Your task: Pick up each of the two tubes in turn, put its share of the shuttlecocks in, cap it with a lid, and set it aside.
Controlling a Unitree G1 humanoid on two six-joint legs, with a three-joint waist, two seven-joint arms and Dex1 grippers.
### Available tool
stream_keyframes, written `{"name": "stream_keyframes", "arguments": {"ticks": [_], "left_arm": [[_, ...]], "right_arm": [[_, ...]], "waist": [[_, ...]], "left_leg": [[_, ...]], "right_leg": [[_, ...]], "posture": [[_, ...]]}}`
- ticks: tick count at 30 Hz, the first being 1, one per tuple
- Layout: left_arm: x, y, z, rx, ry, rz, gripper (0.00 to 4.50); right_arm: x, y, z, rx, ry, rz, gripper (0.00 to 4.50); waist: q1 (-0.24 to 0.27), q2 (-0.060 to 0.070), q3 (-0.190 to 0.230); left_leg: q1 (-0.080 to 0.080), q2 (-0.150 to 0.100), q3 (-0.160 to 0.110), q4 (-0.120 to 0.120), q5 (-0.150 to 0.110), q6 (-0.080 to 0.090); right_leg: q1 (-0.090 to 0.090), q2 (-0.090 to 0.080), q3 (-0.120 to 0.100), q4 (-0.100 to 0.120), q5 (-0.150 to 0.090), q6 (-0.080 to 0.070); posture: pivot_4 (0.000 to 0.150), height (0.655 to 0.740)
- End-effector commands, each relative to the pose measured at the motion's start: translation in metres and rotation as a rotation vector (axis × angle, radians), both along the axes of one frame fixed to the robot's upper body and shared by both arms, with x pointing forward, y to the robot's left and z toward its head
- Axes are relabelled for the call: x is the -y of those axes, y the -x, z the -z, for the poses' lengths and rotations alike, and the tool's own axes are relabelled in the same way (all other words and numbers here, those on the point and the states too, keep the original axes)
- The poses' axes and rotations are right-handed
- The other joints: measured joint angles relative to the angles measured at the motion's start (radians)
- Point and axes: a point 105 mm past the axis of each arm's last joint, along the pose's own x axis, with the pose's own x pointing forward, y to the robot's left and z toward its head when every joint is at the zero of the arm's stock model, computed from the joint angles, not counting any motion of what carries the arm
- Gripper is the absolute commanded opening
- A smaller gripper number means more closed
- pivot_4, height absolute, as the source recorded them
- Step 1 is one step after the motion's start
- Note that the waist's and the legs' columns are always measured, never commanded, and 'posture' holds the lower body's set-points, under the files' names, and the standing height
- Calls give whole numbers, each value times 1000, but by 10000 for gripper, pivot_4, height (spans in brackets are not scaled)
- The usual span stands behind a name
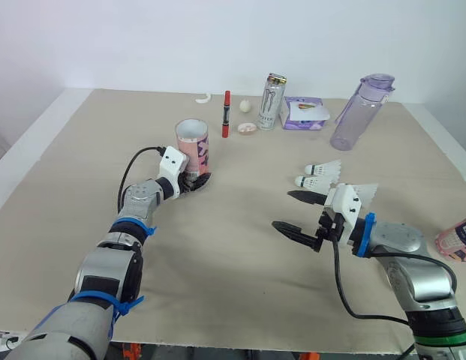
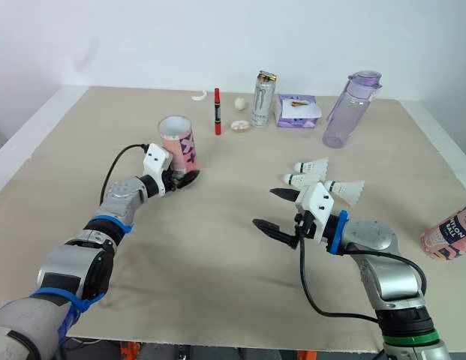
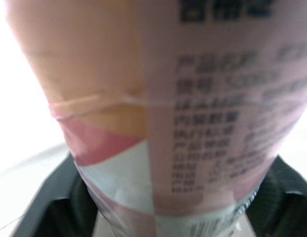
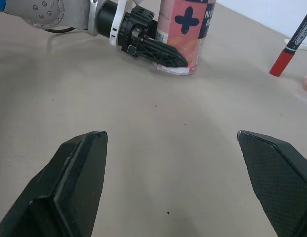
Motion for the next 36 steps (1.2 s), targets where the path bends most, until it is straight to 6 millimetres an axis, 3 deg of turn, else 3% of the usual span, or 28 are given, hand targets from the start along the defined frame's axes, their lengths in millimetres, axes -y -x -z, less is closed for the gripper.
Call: {"name": "stream_keyframes", "arguments": {"ticks": [1,5,9,16,22,29,36], "left_arm": [[-1,-3,-14,52,17,-1,32104],[-6,-1,-15,74,-2,-3,32104],[4,13,-16,158,-115,136,32104],[34,94,-1,201,-358,586,32104],[40,132,-1,106,-540,780,32104],[42,154,0,-31,-700,855,32104],[44,161,0,-90,-744,865,32104]], "right_arm": [[0,4,-13,50,5,-14,45000],[-2,5,-13,50,2,-23,45000],[-7,15,-18,62,-38,-51,45000],[-29,57,-11,3,-56,-220,45000],[-30,66,-7,-24,-62,-266,45000],[-24,69,-10,-61,-121,-287,45000],[-23,68,-10,-56,-124,-293,45000]], "waist": [[0,0,0],[0,0,0],[0,0,0],[-1,1,-1],[-1,0,-1],[-1,1,-1],[-1,1,-1]], "left_leg": [[0,0,0,0,0,0],[0,0,0,0,0,0],[0,0,0,0,0,0],[0,1,0,1,-1,-2],[3,1,1,2,-1,-1],[3,3,1,3,2,1],[4,3,1,3,2,1]], "right_leg": [[0,0,0,0,0,0],[0,0,0,0,0,0],[0,0,0,0,0,-1],[0,0,0,1,0,-1],[3,0,1,1,0,0],[2,1,1,3,-2,-2],[2,2,1,3,-3,-2]], "posture": [[1500,7400],[1500,7400],[1500,7400],[1500,7400],[1500,7400],[1500,7400],[1500,7400]]}}
